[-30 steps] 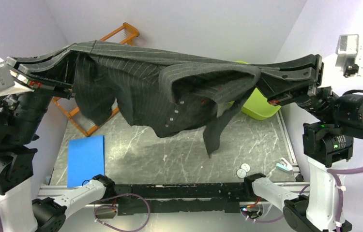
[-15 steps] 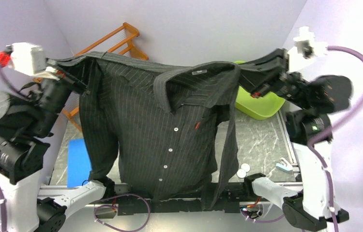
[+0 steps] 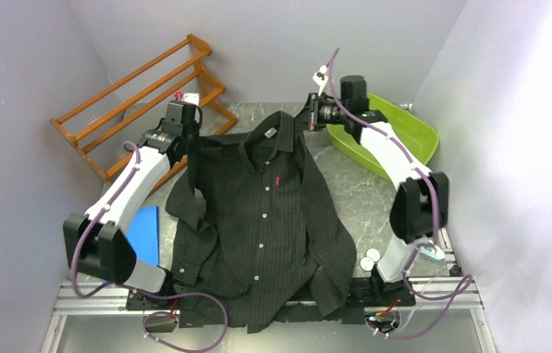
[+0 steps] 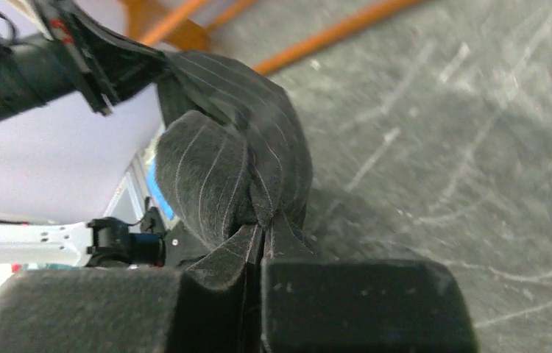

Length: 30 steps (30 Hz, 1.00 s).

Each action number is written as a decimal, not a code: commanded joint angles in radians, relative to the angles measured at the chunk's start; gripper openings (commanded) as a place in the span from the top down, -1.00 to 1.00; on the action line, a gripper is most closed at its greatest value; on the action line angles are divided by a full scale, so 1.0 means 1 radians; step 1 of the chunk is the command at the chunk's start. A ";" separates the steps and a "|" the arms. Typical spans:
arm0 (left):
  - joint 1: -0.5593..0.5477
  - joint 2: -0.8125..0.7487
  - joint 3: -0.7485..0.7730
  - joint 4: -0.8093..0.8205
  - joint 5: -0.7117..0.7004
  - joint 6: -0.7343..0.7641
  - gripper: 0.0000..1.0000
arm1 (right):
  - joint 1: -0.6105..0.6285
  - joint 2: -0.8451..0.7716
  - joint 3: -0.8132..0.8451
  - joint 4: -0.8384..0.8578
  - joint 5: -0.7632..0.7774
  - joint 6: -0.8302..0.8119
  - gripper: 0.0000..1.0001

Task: Pin the brooch onto the clothing
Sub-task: Flatten out the clothes at the center of the board.

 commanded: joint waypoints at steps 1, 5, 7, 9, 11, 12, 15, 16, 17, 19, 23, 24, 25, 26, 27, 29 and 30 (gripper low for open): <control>0.099 0.061 0.022 0.104 0.054 -0.040 0.95 | -0.008 0.148 0.130 -0.076 0.032 -0.073 1.00; 0.122 0.198 0.102 0.104 0.073 -0.014 0.95 | -0.016 0.344 0.328 -0.152 0.008 -0.065 1.00; 0.136 0.254 0.149 0.088 0.078 -0.004 0.95 | -0.021 0.445 0.446 -0.195 0.003 -0.054 1.00; 0.150 0.299 0.186 0.083 0.076 0.005 0.95 | -0.025 0.544 0.581 -0.245 0.004 -0.041 1.00; 0.166 0.335 0.221 0.079 0.068 0.009 0.95 | -0.034 0.632 0.709 -0.283 0.005 -0.017 1.00; 0.176 0.347 0.246 0.079 0.065 0.007 0.95 | -0.037 0.661 0.749 -0.271 0.010 0.004 1.00; 0.208 0.389 0.323 0.059 0.084 -0.009 0.49 | -0.055 0.677 0.767 -0.183 0.039 0.063 0.81; 0.216 0.399 0.352 0.041 0.098 -0.010 0.14 | -0.060 0.664 0.759 -0.165 0.061 0.061 0.59; 0.219 0.407 0.380 0.025 0.115 -0.009 -0.37 | -0.067 0.642 0.745 -0.149 0.085 0.056 0.28; 0.220 0.407 0.423 -0.008 0.141 -0.005 -0.76 | -0.083 0.580 0.678 -0.129 0.117 0.050 -0.22; 0.219 0.305 0.373 0.006 0.264 -0.004 -0.87 | -0.097 0.387 0.480 -0.150 0.216 -0.029 -0.56; 0.219 0.267 0.338 0.022 0.301 -0.011 -0.87 | -0.097 0.327 0.410 -0.143 0.247 -0.038 -0.59; 0.220 0.226 0.295 0.039 0.337 -0.019 -0.87 | -0.098 0.265 0.328 -0.133 0.276 -0.040 -0.61; 0.220 0.188 0.253 0.055 0.379 -0.037 -0.87 | -0.097 0.205 0.251 -0.126 0.308 -0.043 -0.63; 0.220 0.146 0.213 0.065 0.416 -0.054 -0.86 | -0.096 0.140 0.172 -0.129 0.343 -0.052 -0.63; 0.220 0.094 0.143 0.068 0.478 -0.095 -0.85 | -0.087 0.031 0.034 -0.157 0.403 -0.078 -0.63; 0.221 0.073 0.108 0.066 0.505 -0.116 -0.84 | -0.074 -0.019 -0.034 -0.197 0.434 -0.094 -0.63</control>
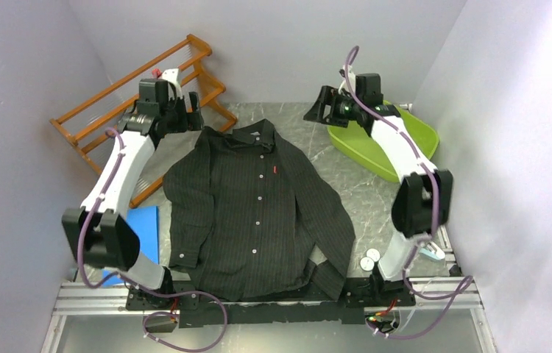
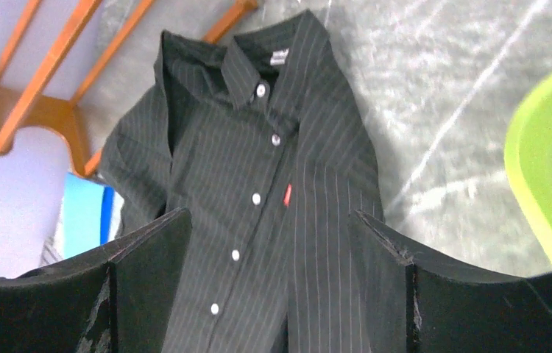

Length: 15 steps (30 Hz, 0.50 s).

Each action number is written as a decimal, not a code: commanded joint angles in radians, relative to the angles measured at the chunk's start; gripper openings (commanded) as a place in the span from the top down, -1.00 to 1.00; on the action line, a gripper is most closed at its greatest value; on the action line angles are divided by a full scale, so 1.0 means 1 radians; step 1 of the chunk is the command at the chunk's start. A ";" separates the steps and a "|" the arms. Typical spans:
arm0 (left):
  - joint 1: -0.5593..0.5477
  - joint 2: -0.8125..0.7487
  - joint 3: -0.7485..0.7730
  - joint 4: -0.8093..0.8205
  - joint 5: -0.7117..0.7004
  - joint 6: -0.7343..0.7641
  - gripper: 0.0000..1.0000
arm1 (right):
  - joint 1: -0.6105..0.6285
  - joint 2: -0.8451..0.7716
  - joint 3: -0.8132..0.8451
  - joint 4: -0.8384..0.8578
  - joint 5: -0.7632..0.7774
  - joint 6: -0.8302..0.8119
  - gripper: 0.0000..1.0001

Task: Pin the brooch onto the clothing
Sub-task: Flatten out the clothes at the center of the board.

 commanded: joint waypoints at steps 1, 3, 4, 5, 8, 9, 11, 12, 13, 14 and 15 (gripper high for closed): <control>-0.005 -0.140 -0.128 0.032 0.202 -0.100 -0.83 | 0.047 -0.251 -0.231 -0.062 0.187 -0.090 -0.63; -0.004 -0.173 -0.205 0.027 0.242 -0.145 -0.83 | 0.094 -0.324 -0.337 -0.140 0.267 -0.107 -0.62; -0.005 -0.189 -0.261 0.028 0.256 -0.169 -0.83 | 0.120 -0.361 -0.392 -0.167 0.304 -0.105 -0.62; -0.004 -0.202 -0.302 0.031 0.265 -0.195 -0.83 | 0.152 -0.393 -0.451 -0.198 0.341 -0.093 -0.62; -0.004 -0.239 -0.418 0.038 0.276 -0.264 -0.83 | 0.250 -0.480 -0.606 -0.270 0.430 -0.027 -0.61; -0.005 -0.250 -0.448 0.040 0.279 -0.283 -0.83 | 0.283 -0.501 -0.649 -0.293 0.455 0.000 -0.61; -0.005 -0.270 -0.512 0.057 0.292 -0.317 -0.83 | 0.352 -0.537 -0.736 -0.341 0.502 0.059 -0.61; -0.004 -0.278 -0.538 0.068 0.296 -0.331 -0.83 | 0.370 -0.557 -0.766 -0.364 0.517 0.087 -0.61; -0.005 -0.285 -0.563 0.078 0.299 -0.343 -0.83 | 0.383 -0.578 -0.800 -0.381 0.526 0.111 -0.61; -0.004 -0.290 -0.582 0.089 0.303 -0.353 -0.84 | 0.389 -0.598 -0.831 -0.392 0.531 0.134 -0.61; -0.004 -0.292 -0.599 0.098 0.306 -0.360 -0.83 | 0.392 -0.617 -0.857 -0.402 0.528 0.149 -0.61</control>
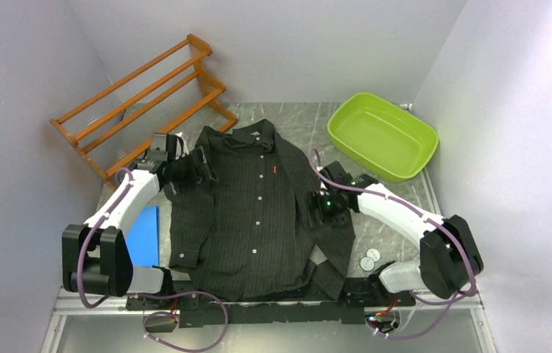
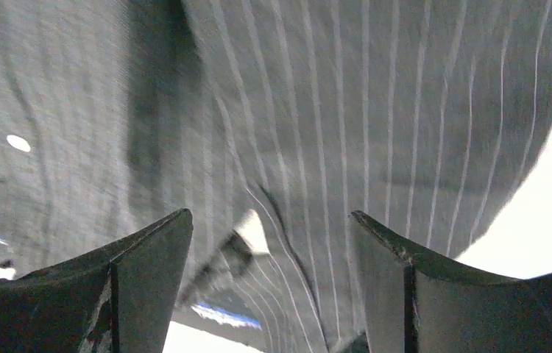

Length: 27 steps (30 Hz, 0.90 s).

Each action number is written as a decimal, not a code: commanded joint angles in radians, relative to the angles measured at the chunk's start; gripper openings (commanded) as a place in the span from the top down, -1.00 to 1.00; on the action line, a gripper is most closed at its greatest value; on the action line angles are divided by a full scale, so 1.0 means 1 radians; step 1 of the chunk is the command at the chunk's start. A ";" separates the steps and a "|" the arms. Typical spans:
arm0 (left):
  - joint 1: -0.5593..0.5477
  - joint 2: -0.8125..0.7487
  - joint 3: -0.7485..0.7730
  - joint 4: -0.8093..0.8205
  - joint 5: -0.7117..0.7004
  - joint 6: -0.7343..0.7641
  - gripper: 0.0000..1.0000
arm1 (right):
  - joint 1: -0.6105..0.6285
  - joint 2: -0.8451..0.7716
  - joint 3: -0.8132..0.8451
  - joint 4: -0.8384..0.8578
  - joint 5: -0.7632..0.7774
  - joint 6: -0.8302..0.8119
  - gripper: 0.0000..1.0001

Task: Pin the brooch onto the clothing
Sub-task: Flatten out the clothes at the center of the board.

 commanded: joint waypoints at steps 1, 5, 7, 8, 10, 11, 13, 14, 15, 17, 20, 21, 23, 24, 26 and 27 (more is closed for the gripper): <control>-0.001 -0.065 -0.057 0.069 0.050 -0.091 -0.84 | 0.016 -0.125 -0.090 -0.109 0.108 0.131 -0.61; -0.002 -0.037 -0.069 0.067 0.060 -0.092 -0.82 | 0.049 -0.156 -0.135 -0.151 0.120 0.178 -0.60; -0.001 -0.025 -0.071 0.072 0.069 -0.090 -0.82 | 0.075 -0.149 -0.129 -0.177 0.142 0.192 -0.60; -0.001 -0.021 -0.071 0.074 0.073 -0.089 -0.81 | 0.090 -0.142 -0.126 -0.190 0.156 0.194 -0.60; -0.002 -0.014 -0.072 0.081 0.078 -0.089 -0.81 | 0.117 -0.125 -0.122 -0.211 0.186 0.194 -0.61; -0.001 -0.011 -0.074 0.083 0.078 -0.089 -0.81 | 0.129 -0.113 -0.119 -0.221 0.193 0.190 -0.61; -0.002 -0.006 -0.074 0.088 0.081 -0.088 -0.82 | 0.158 -0.075 -0.105 -0.251 0.212 0.188 -0.61; -0.002 -0.003 -0.074 0.090 0.083 -0.088 -0.81 | 0.176 -0.054 -0.095 -0.268 0.230 0.189 -0.61; -0.002 0.000 -0.073 0.091 0.086 -0.085 -0.81 | 0.196 -0.024 -0.084 -0.287 0.251 0.191 -0.60; -0.001 0.005 -0.068 0.089 0.087 -0.082 -0.81 | 0.232 0.023 -0.071 -0.312 0.277 0.188 -0.58; -0.003 0.006 -0.065 0.083 0.079 -0.076 -0.80 | 0.272 0.089 -0.048 -0.341 0.321 0.191 -0.52; -0.001 0.005 -0.063 0.083 0.077 -0.075 -0.80 | 0.283 0.107 -0.042 -0.345 0.329 0.191 -0.46; -0.002 -0.001 -0.062 0.079 0.072 -0.072 -0.80 | 0.302 0.135 -0.026 -0.350 0.348 0.192 -0.30; -0.001 -0.004 -0.062 0.078 0.069 -0.070 -0.80 | 0.310 0.147 -0.017 -0.353 0.358 0.193 -0.21; -0.002 -0.010 -0.060 0.072 0.066 -0.066 -0.80 | 0.320 0.162 -0.006 -0.356 0.376 0.188 0.05; -0.001 -0.012 -0.059 0.070 0.063 -0.064 -0.80 | 0.322 0.165 -0.002 -0.356 0.385 0.182 0.19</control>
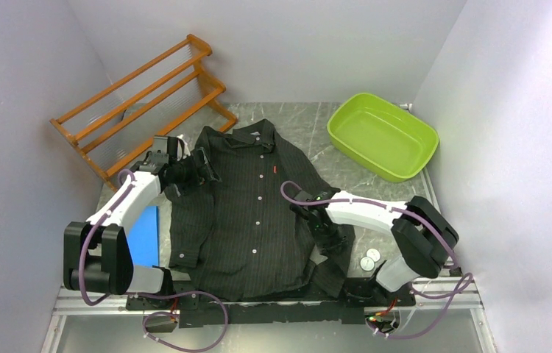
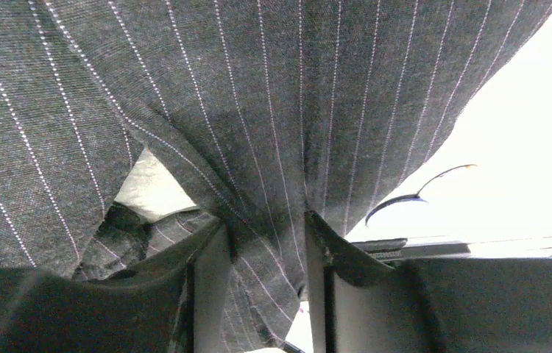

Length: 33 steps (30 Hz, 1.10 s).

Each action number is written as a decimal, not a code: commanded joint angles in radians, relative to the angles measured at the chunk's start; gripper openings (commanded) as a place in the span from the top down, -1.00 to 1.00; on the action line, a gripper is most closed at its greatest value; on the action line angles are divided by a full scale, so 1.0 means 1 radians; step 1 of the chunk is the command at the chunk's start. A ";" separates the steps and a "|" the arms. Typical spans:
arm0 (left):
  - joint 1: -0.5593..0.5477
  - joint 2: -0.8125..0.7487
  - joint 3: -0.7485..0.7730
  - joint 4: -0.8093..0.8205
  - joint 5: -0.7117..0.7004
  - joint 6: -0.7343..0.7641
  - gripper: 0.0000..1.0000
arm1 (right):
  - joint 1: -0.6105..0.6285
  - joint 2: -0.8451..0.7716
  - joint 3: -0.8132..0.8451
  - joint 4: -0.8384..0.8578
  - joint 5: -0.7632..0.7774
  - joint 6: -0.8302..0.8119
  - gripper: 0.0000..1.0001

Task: Pin the brooch onto the clothing
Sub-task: Flatten out the clothes at the center of the board.

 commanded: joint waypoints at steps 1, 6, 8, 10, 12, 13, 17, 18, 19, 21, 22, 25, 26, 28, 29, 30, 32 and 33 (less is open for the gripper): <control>-0.001 -0.019 0.014 0.003 0.000 0.009 -0.80 | 0.017 0.014 0.055 -0.052 0.091 0.000 0.41; -0.001 -0.023 0.015 -0.007 -0.010 0.014 -0.78 | 0.018 -0.010 0.113 -0.061 0.143 -0.016 1.00; -0.001 -0.026 0.014 -0.007 -0.011 0.013 -0.78 | 0.016 -0.037 0.133 -0.044 0.140 -0.023 1.00; -0.001 -0.028 0.014 -0.008 -0.008 0.015 -0.78 | 0.004 -0.073 0.155 -0.029 0.144 -0.034 1.00; -0.001 -0.028 0.016 -0.012 -0.008 0.018 -0.78 | -0.034 -0.104 0.179 -0.013 0.134 -0.055 1.00; -0.002 -0.028 0.018 -0.015 -0.009 0.019 -0.79 | -0.061 -0.120 0.189 -0.002 0.122 -0.073 1.00; -0.001 -0.028 0.022 -0.019 -0.011 0.023 -0.79 | -0.223 -0.174 0.240 0.054 -0.013 -0.156 1.00; -0.001 -0.028 0.022 -0.018 -0.009 0.023 -0.79 | -0.258 -0.184 0.249 0.070 -0.041 -0.174 1.00; -0.001 -0.027 0.025 -0.018 -0.007 0.025 -0.79 | -0.293 -0.190 0.264 0.083 -0.063 -0.191 1.00; -0.001 -0.022 0.029 -0.024 -0.008 0.026 -0.79 | -0.357 -0.182 0.304 0.082 -0.083 -0.226 1.00; -0.001 -0.021 0.033 -0.027 -0.009 0.030 -0.79 | -0.390 -0.175 0.327 0.079 -0.086 -0.240 1.00; -0.001 -0.024 0.038 -0.034 -0.012 0.035 -0.79 | -0.484 -0.164 0.377 0.085 -0.102 -0.271 1.00; -0.002 -0.025 0.039 -0.036 -0.013 0.036 -0.79 | -0.512 -0.163 0.389 0.092 -0.112 -0.274 1.00; -0.001 -0.024 0.042 -0.039 -0.014 0.040 -0.79 | -0.577 -0.160 0.417 0.107 -0.137 -0.280 1.00; -0.001 -0.022 0.043 -0.042 -0.016 0.041 -0.79 | -0.605 -0.156 0.431 0.110 -0.148 -0.282 1.00; -0.001 -0.019 0.047 -0.045 -0.015 0.044 -0.79 | -0.635 -0.152 0.445 0.114 -0.152 -0.289 1.00; -0.001 -0.017 0.051 -0.050 -0.017 0.049 -0.79 | -0.685 -0.148 0.473 0.123 -0.154 -0.301 1.00; -0.001 -0.016 0.052 -0.051 -0.017 0.052 -0.79 | -0.711 -0.145 0.486 0.129 -0.152 -0.306 1.00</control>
